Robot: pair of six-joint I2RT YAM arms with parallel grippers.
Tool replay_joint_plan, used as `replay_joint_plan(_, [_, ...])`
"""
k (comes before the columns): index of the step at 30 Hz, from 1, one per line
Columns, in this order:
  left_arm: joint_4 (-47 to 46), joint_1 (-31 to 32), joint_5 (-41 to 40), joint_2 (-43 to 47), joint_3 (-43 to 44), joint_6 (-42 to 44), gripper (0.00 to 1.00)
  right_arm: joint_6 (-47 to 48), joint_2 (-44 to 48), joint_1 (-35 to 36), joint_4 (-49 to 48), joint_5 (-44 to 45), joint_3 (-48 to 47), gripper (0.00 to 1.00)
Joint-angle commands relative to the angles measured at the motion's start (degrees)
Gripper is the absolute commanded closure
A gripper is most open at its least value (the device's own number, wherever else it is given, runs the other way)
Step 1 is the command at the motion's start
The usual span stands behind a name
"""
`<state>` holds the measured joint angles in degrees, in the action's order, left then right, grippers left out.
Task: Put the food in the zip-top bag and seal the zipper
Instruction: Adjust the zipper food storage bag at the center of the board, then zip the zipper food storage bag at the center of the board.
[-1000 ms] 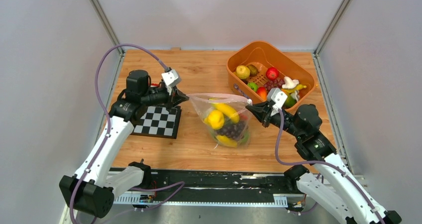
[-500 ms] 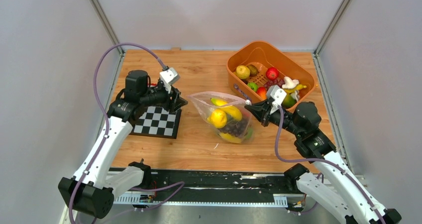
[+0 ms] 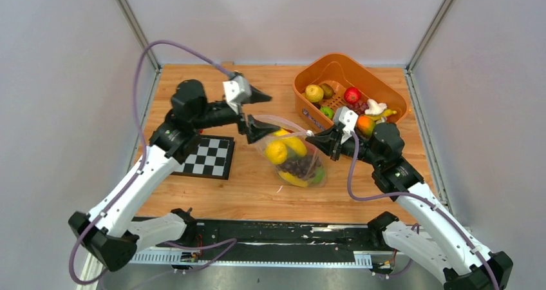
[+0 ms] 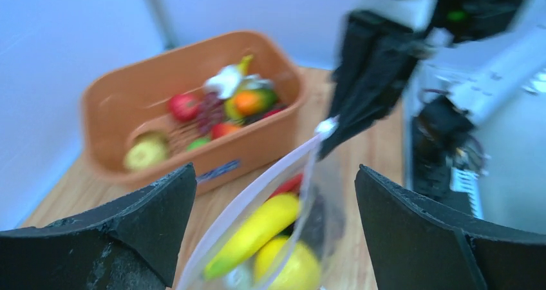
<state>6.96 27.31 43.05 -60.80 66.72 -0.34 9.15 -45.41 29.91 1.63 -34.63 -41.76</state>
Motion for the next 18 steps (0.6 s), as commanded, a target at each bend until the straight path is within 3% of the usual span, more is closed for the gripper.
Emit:
replay_joint_plan(1, [3.08,10.84,0.32,-6.33,7.29,10.09,0.01,1.3,0.3,-0.24,-1.9,-4.65,-3.64,1.0])
replay_joint_plan(5, [1.89,13.44,3.02,-10.27,9.26,12.22,0.07,2.29,1.2,-0.22,0.67,-5.29,-3.53,1.0])
replay_joint_plan(9, [8.15,15.76,4.99,-13.27,12.56,19.1,0.19,2.51,1.55,-0.26,1.33,-5.43,-3.81,1.0])
replay_joint_plan(18, [10.81,19.27,1.37,-17.29,13.69,23.18,0.39,2.92,1.33,-0.21,1.99,-5.71,-4.16,1.0])
